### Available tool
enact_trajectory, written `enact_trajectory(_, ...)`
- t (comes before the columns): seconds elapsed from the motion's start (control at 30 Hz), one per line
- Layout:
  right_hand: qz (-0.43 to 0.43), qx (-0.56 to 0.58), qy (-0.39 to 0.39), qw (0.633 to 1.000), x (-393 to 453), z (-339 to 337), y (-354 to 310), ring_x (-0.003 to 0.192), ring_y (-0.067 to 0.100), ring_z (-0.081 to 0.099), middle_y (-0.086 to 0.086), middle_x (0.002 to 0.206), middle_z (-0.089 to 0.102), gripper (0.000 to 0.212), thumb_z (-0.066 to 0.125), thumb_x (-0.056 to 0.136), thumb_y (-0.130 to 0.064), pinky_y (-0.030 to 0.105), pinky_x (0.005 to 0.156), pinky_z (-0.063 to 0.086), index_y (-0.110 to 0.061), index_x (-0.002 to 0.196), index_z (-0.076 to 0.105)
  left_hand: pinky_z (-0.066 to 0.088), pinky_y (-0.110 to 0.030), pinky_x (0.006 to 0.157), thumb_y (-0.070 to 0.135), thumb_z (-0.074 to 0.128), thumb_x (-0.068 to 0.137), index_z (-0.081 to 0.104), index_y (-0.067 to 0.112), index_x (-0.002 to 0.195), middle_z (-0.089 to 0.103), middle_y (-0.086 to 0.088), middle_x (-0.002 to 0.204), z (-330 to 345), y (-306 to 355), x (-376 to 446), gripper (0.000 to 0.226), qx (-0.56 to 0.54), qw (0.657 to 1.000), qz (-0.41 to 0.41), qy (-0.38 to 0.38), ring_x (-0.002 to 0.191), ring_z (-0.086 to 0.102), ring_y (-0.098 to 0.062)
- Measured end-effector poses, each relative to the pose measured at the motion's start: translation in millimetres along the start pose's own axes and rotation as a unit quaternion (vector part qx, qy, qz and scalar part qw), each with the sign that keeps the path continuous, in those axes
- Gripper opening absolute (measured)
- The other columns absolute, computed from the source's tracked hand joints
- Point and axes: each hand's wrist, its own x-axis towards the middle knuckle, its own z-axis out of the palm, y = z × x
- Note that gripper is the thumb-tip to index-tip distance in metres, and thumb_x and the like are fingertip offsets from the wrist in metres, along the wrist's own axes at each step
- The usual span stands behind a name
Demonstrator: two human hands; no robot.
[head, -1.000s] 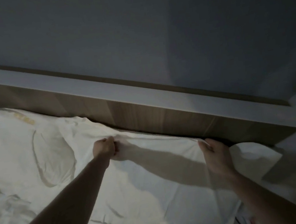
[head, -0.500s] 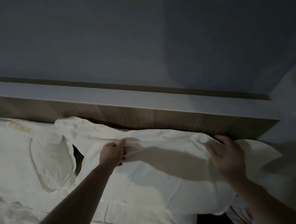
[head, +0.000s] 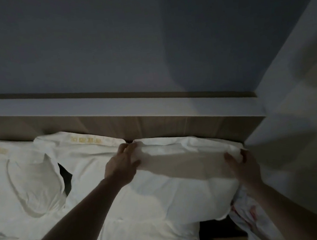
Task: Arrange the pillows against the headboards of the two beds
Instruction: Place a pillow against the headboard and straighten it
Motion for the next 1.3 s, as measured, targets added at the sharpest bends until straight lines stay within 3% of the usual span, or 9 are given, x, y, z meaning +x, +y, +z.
enact_trajectory(0.13,-0.055,-0.020,0.006,0.998,0,-10,-3,0.099,0.039,0.069,0.016,0.096,0.071,0.026,0.072,0.095,-0.034,0.036,0.079,0.043,-0.008,0.096,0.067,0.055,-0.042,0.087,0.032,0.058,0.099,0.071,0.024,0.125,0.069,-0.004,0.130,-14,16,14,0.030,0.024,0.998,-0.030,0.054,0.115,0.067,-0.037)
enact_trajectory(0.33,-0.079,0.017,0.097,0.992,1,-18,-7,0.108,0.042,0.067,0.024,0.113,0.073,0.054,0.060,0.090,-0.053,0.048,0.091,0.051,-0.006,0.114,0.069,0.055,-0.041,0.071,0.037,0.044,0.098,0.074,0.016,0.101,0.073,-0.008,0.105,-11,18,0,0.036,-0.029,0.990,0.024,0.139,0.094,0.070,-0.039)
enact_trajectory(0.57,-0.004,0.021,0.056,0.998,3,-10,2,0.126,0.048,0.058,0.036,0.135,0.058,0.066,0.077,0.092,-0.030,0.051,0.105,0.047,0.014,0.134,0.052,0.052,-0.041,0.086,0.040,0.057,0.101,0.075,0.023,0.116,0.068,-0.008,0.118,10,42,11,0.028,-0.087,0.989,-0.093,0.068,0.111,0.067,-0.035)
enact_trajectory(0.67,-0.009,0.046,0.093,0.995,-13,-8,7,0.136,0.046,0.048,0.032,0.146,0.049,0.097,0.075,0.080,-0.053,0.052,0.116,0.040,0.009,0.147,0.042,0.051,-0.040,0.082,0.041,0.058,0.100,0.074,0.024,0.113,0.064,-0.005,0.118,4,43,10,0.026,-0.066,0.991,-0.085,0.073,0.108,0.067,-0.034)
enact_trajectory(0.73,-0.057,0.010,0.144,0.988,-29,-2,7,0.136,0.046,0.045,0.032,0.146,0.048,0.103,0.058,0.077,-0.065,0.052,0.119,0.034,0.009,0.146,0.044,0.049,-0.039,0.078,0.041,0.060,0.099,0.070,0.024,0.114,0.061,-0.003,0.122,0,40,7,0.025,-0.059,0.992,-0.078,0.083,0.104,0.067,-0.034)
enact_trajectory(0.8,-0.168,-0.013,0.159,0.973,-44,5,0,0.132,0.042,0.048,0.028,0.140,0.054,0.087,0.060,0.081,-0.057,0.047,0.117,0.033,0.007,0.140,0.051,0.050,-0.039,0.075,0.040,0.063,0.098,0.065,0.021,0.120,0.055,-0.004,0.131,0,33,-1,0.029,-0.063,0.990,-0.072,0.099,0.101,0.068,-0.036)
enact_trajectory(0.97,-0.332,-0.086,-0.007,0.939,-52,31,-25,0.136,0.028,0.050,0.007,0.146,0.057,0.068,0.065,0.088,-0.051,0.046,0.116,0.038,-0.012,0.143,0.055,0.060,-0.047,0.077,0.032,0.070,0.094,0.053,0.019,0.137,0.042,-0.008,0.148,12,-2,-32,0.048,-0.110,0.980,-0.099,0.130,0.109,0.067,-0.038)
enact_trajectory(1.1,-0.405,-0.159,-0.061,0.898,-44,54,-59,0.130,0.029,0.057,0.003,0.140,0.062,0.061,0.071,0.084,-0.040,0.041,0.112,0.041,-0.021,0.140,0.055,0.062,-0.048,0.078,0.028,0.074,0.091,0.048,0.025,0.140,0.038,-0.005,0.151,22,-29,-49,0.055,-0.133,0.972,-0.122,0.147,0.106,0.069,-0.037)
enact_trajectory(1.3,-0.405,-0.207,-0.111,0.884,-57,96,-94,0.122,0.028,0.061,0.001,0.133,0.065,0.071,0.079,0.076,-0.044,0.045,0.105,0.049,-0.021,0.140,0.058,0.053,-0.046,0.088,0.024,0.078,0.087,0.041,0.013,0.144,0.034,-0.012,0.151,1,-56,-37,0.068,-0.241,0.909,-0.258,0.220,0.105,0.068,-0.042)
